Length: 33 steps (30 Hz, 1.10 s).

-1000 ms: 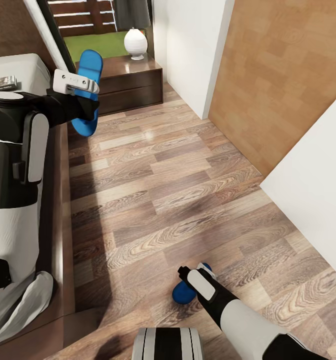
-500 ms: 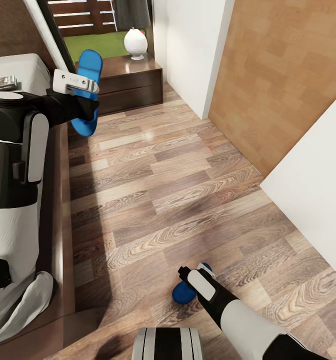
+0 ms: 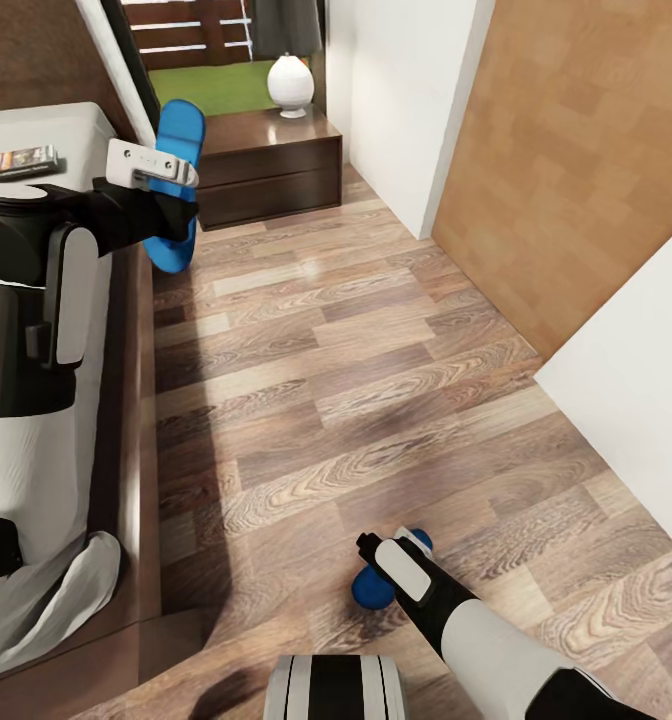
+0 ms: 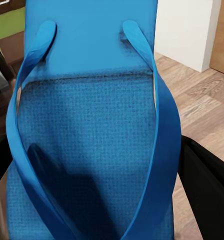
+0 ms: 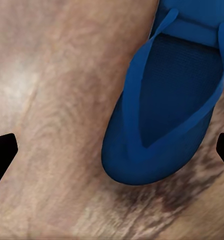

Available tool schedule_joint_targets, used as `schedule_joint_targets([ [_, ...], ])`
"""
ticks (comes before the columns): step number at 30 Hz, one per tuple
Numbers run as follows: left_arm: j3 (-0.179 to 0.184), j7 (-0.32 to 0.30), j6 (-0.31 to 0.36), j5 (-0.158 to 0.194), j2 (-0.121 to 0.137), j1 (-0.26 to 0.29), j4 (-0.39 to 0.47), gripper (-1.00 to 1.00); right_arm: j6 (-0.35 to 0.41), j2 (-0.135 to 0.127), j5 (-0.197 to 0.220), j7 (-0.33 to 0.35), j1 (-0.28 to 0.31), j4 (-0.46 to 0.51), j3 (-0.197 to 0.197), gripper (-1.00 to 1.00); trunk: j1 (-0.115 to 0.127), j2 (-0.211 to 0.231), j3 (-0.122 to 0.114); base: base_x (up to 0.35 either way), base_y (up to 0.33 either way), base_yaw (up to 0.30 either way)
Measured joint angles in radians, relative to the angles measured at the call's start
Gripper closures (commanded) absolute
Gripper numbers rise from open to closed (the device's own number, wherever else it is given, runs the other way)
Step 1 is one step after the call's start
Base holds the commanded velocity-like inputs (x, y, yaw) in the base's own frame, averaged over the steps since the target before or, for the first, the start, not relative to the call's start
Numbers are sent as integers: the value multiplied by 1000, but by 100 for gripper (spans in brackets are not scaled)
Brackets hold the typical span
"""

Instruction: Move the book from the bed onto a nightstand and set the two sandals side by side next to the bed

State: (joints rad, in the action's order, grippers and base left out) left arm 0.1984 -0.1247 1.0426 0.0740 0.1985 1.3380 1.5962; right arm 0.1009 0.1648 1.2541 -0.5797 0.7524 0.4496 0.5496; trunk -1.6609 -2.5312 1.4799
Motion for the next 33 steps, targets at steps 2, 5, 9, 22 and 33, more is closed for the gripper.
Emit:
schedule_joint_targets([
  [2, 0, 0, 0, 1, 0, 0, 0, 100, 0, 0, 0, 0, 0, 0, 0, -100, 0, 0, 0, 0, 0, 98],
  [5, 0, 1, 0, 1, 0, -1, 0, 100, -1, -1, 0, 0, 0, 0, -2, -100, 0, 0, 2, 0, 0, 155],
  [9, 1, 1, 0, 0, 0, -1, 0, 100, 0, -4, 0, 0, 0, 0, -53, -100, 0, 0, 3, 0, 0, 64],
  [22, 0, 1, 0, 0, 0, -4, 0, 100, 0, -8, -1, 4, 0, 0, -115, -100, 0, 0, 4, 0, 0, 8],
  [33, 1, 2, 0, 0, 0, -4, 0, 100, 1, -3, 0, -4, 1, 0, -256, -100, 0, 0, 4, 0, 0, 0],
])
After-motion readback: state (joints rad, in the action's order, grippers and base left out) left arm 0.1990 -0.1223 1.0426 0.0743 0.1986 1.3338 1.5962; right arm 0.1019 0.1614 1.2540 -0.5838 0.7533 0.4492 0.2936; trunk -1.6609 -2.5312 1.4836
